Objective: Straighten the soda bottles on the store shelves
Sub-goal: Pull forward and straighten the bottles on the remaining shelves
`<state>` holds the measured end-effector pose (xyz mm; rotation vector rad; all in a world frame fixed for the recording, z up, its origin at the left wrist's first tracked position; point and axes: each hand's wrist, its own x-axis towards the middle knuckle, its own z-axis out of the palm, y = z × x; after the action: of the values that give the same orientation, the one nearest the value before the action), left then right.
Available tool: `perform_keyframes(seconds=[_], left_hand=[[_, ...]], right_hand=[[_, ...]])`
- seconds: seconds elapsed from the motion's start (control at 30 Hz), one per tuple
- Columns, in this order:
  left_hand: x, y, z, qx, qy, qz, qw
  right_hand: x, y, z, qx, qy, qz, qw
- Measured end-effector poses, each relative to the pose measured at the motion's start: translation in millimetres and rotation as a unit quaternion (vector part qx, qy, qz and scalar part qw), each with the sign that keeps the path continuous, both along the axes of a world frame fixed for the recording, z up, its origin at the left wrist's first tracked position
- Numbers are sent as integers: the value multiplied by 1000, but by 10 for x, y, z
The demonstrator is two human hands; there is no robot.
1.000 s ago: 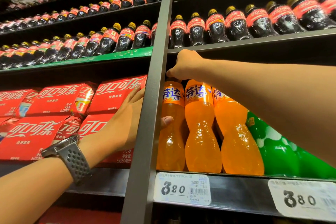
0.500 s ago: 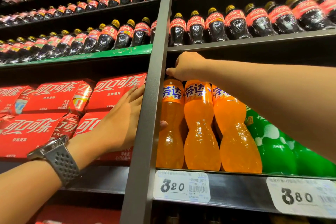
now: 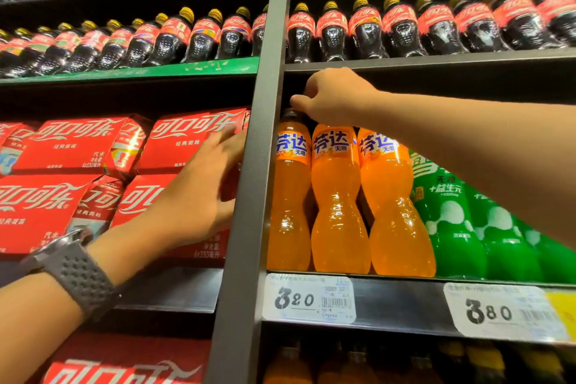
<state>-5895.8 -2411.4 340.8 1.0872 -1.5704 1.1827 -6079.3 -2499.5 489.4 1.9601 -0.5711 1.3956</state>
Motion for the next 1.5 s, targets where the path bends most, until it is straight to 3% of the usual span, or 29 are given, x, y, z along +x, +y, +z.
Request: perform_keyframes(seconds=[0.13, 0.23, 0.33, 0.4, 0.6, 0.7, 0.83, 1.03, 1.33, 1.5], left_hand=[[-54, 70, -20, -135, 108, -127, 977], [-380, 223, -64, -155, 14, -62, 986], [-787, 303, -287, -95, -121, 81, 985], [-995, 265, -509, -53, -140, 132, 980], [-1271, -74, -980, 86, -70, 218, 970], [-1311, -186, -1065, 100, -39, 245, 964], [-1417, -253, -1142, 87, -30, 294, 951], [-1457, -248, -1214, 77, -14, 282, 956], [-1938, -421, -1304, 66, 3, 185, 980], [-2260, -560, -1210, 69, 15, 175, 982]], right_hand=[[-400, -34, -281, -152, 0, -38, 988], [-689, -83, -636, -207, 35, -26, 977], [-989, -132, -1121, -164, 88, -37, 982], [-1179, -155, -1412, -126, 120, -61, 983], [-1527, -210, -2085, -75, 215, -21, 973], [-1562, -247, -2236, -135, 259, -83, 953], [-1590, -255, -2247, -119, 249, -103, 956], [-1613, -281, -2288, -28, 271, -12, 962], [-2197, -492, -2338, 10, 166, -53, 985], [-2470, -586, -2340, 13, 159, -39, 987]])
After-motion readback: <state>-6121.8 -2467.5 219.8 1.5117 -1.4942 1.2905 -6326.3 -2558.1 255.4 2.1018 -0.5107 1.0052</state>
